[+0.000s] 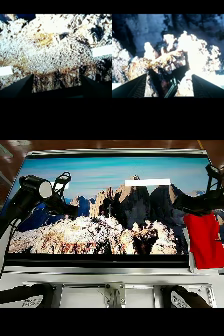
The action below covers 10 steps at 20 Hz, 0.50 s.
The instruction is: Fold the shirts.
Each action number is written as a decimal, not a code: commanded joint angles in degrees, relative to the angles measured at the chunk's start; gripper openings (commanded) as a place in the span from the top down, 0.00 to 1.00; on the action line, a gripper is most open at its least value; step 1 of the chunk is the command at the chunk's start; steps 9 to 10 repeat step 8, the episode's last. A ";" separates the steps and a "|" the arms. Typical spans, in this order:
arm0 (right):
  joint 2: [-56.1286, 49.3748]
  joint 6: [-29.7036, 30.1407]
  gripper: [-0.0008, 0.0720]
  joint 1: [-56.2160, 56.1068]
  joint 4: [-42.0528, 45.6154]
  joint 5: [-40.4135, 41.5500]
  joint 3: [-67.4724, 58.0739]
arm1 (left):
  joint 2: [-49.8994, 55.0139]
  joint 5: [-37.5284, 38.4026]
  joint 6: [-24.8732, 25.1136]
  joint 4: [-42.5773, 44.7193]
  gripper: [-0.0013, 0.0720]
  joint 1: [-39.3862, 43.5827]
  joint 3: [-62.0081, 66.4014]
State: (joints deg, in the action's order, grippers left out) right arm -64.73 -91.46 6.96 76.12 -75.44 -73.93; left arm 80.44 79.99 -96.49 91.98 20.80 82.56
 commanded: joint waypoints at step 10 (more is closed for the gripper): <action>-0.33 -0.02 0.06 -1.95 -1.33 -0.44 0.02 | 0.24 -0.48 -0.26 1.01 0.04 0.31 0.20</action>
